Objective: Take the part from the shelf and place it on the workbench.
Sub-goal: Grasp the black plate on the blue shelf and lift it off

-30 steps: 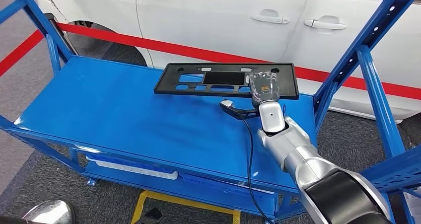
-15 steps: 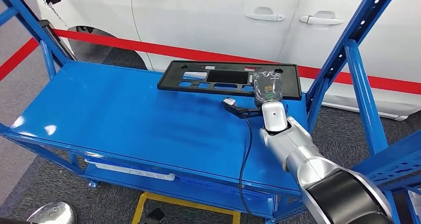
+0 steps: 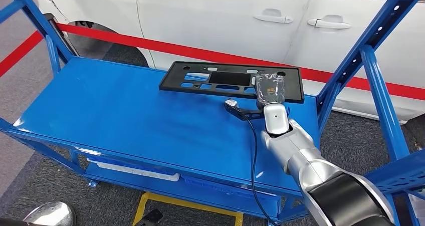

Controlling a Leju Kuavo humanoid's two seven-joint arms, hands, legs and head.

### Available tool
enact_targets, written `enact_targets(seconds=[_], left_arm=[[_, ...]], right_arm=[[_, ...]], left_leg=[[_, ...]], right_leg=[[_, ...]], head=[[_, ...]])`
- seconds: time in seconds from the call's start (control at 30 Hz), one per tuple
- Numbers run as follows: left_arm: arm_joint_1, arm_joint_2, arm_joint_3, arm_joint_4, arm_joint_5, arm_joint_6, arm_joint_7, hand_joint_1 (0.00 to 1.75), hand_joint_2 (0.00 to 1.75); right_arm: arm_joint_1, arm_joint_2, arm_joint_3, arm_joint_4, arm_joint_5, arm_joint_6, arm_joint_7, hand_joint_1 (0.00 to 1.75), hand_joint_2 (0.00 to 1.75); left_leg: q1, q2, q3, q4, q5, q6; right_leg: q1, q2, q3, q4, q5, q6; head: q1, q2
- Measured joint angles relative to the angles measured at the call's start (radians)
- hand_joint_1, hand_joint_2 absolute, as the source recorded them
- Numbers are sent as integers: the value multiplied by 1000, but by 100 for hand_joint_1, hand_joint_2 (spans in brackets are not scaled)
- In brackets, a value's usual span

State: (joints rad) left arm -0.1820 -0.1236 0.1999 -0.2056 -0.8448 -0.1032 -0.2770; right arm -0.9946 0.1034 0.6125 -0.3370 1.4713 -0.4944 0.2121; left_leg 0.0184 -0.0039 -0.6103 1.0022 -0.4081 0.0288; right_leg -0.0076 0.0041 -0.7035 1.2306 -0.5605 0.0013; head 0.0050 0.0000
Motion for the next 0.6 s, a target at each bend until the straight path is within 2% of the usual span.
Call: enact_targets(seconds=[0.03,0.07,0.1,0.17,0.23,0.3,0.37,0.4,0.43,0.5,0.53,0.57,0.6], left_arm=[[0,0,1,0,2,0,4,0,175],[1,0,3,0,4,0,6,0,175],[1,-1,4,0,5,0,8,0,175],[1,-2,5,0,6,0,8,0,175],[0,-3,7,0,6,0,8,0,175],[0,-3,10,0,6,0,8,0,175],[1,-3,12,0,6,0,8,0,175],[2,-3,13,0,6,0,8,0,175],[2,-3,14,0,6,0,7,0,175],[1,-3,14,0,5,-1,3,0,175],[1,-3,14,0,5,-3,0,0,175],[2,-3,14,0,4,-5,-2,0,175],[2,-3,14,0,4,-6,-5,0,175]], right_arm=[[3,0,-1,0,0,0,1,175,175],[7,0,-2,0,0,0,2,175,175],[9,0,-2,0,0,0,2,175,175],[11,0,-4,0,0,0,3,175,175],[10,0,-5,0,0,0,3,175,175],[10,0,-6,0,0,0,4,175,175],[10,1,-6,0,0,0,6,175,175],[10,1,-6,0,0,0,6,175,175],[10,2,-7,0,0,0,7,175,175],[10,3,-7,0,0,0,7,175,175],[10,3,-7,0,0,0,7,175,175],[11,3,-7,0,0,1,6,175,175],[12,3,-7,0,0,1,4,175,175]], left_leg=[[0,0,-3,2,0,0],[0,0,-6,6,0,0],[0,-1,-9,10,0,0],[0,-2,-16,20,-1,-2],[-3,-2,-25,29,0,-10],[-5,-3,-31,30,6,-23],[-3,-3,-35,30,7,-35],[-2,-3,-43,43,-8,-41],[0,-2,-57,77,-36,-45],[1,-1,-101,197,-115,-53],[2,-1,-122,261,-147,-56],[2,-1,-130,300,-163,-56],[1,-1,-118,300,-161,-55]], right_leg=[[-1,0,-23,55,-20,2],[-2,0,-33,82,-23,3],[-4,-1,-25,69,-7,3],[-7,-1,36,-50,52,2],[-5,-1,86,-153,90,-2],[1,1,90,-171,99,-9],[-1,0,84,-176,110,-25],[-2,-1,81,-180,117,-34],[-4,-2,76,-185,124,-42],[-4,-3,62,-187,135,-51],[-2,-4,54,-186,141,-52],[-1,-4,46,-186,146,-52],[1,-4,38,-185,152,-51]], head=[[0,0],[0,0],[0,0],[0,0],[0,0],[0,0],[0,0],[0,0],[0,0],[-1,0],[-1,0],[-1,0],[-1,0]])
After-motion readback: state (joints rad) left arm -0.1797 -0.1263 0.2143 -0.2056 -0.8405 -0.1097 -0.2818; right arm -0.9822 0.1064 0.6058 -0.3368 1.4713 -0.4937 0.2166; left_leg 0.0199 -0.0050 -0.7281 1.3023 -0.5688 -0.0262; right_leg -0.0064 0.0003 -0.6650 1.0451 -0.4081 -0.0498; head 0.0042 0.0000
